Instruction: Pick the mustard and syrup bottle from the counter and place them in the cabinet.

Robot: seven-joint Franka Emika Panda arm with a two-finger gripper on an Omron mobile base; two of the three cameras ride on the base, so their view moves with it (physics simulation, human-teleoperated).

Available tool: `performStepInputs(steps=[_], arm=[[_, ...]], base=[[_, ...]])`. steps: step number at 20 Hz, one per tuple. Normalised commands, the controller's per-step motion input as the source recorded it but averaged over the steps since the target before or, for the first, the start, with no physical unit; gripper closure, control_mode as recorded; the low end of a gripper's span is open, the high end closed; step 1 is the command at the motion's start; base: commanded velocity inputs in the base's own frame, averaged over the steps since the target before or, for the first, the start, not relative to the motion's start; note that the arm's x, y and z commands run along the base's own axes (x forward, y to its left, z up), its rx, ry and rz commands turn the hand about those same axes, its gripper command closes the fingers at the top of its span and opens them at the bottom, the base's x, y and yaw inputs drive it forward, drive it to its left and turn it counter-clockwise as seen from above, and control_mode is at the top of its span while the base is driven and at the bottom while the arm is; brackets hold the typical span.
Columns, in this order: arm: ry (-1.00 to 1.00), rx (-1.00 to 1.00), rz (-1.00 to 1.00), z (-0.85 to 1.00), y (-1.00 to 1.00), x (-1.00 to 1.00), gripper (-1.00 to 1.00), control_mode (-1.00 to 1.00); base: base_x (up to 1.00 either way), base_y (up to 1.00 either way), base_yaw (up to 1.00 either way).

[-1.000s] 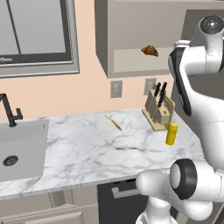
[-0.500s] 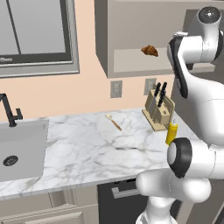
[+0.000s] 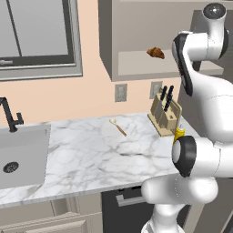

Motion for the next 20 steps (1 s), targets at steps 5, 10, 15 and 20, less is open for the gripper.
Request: performStepInputs(steps=[5, 10, 15, 20], arm=[[-0.02, 0.00, 0.00, -0.43, -0.01, 0.33, 1.00, -1.00], [-0.10, -0.02, 0.00, -0.28, -0.04, 0.26, 1.00, -1.00], [-0.22, -0.06, 0.00, -0.13, -0.01, 0.10, 1.00, -1.00], [-0.19, -0.06, 0.00, -0.22, 0.00, 0.16, 1.00, -1.00]], base=[[0.00, 0.00, 0.00], [0.00, 0.00, 0.00], [0.00, 0.00, 0.00], [0.00, 0.00, 0.00]])
